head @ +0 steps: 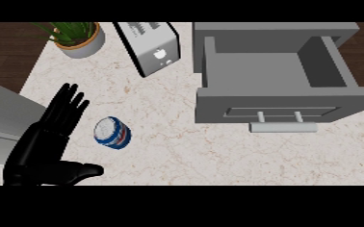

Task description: Pick up the can, place it into the drawer and close the drawer

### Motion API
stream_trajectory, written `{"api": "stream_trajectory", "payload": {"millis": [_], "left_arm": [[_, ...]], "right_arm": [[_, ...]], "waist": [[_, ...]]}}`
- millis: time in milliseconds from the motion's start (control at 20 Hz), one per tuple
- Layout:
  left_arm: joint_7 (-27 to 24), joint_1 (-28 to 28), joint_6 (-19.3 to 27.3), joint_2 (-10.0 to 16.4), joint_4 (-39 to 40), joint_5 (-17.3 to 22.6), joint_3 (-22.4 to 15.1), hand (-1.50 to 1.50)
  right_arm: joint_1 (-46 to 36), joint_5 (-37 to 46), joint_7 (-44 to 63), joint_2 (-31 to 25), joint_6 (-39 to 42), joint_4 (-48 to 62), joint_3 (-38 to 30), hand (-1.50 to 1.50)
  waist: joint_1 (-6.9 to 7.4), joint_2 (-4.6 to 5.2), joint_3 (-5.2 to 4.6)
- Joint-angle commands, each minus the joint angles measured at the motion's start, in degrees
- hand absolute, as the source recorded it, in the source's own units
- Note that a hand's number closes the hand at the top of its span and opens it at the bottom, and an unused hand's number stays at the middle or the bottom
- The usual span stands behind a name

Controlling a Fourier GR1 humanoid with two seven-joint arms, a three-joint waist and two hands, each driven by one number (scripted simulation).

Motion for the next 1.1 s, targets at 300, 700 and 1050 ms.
{"api": "stream_trajectory", "payload": {"millis": [300,700,1050], "left_arm": [[-12.0,-1.1,2.0,-1.3,14.0,-5.2,-0.6,-1.5],[-25.6,-4.9,1.7,0.0,30.8,-8.0,3.1,-1.5],[-31.3,1.4,-3.2,2.8,34.0,-6.9,4.7,-1.5]], "right_arm": [[0.0,-1.7,6.2,2.3,0.4,-6.3,-1.1,-1.5],[-0.8,-3.1,4.5,1.5,4.2,-2.3,-4.9,-1.5],[-2.5,-3.8,4.7,0.8,6.6,-0.1,-7.3,-1.5]], "waist": [[0.0,0.03,-0.02],[-0.15,0.06,-0.02],[0.21,0.0,0.0]]}}
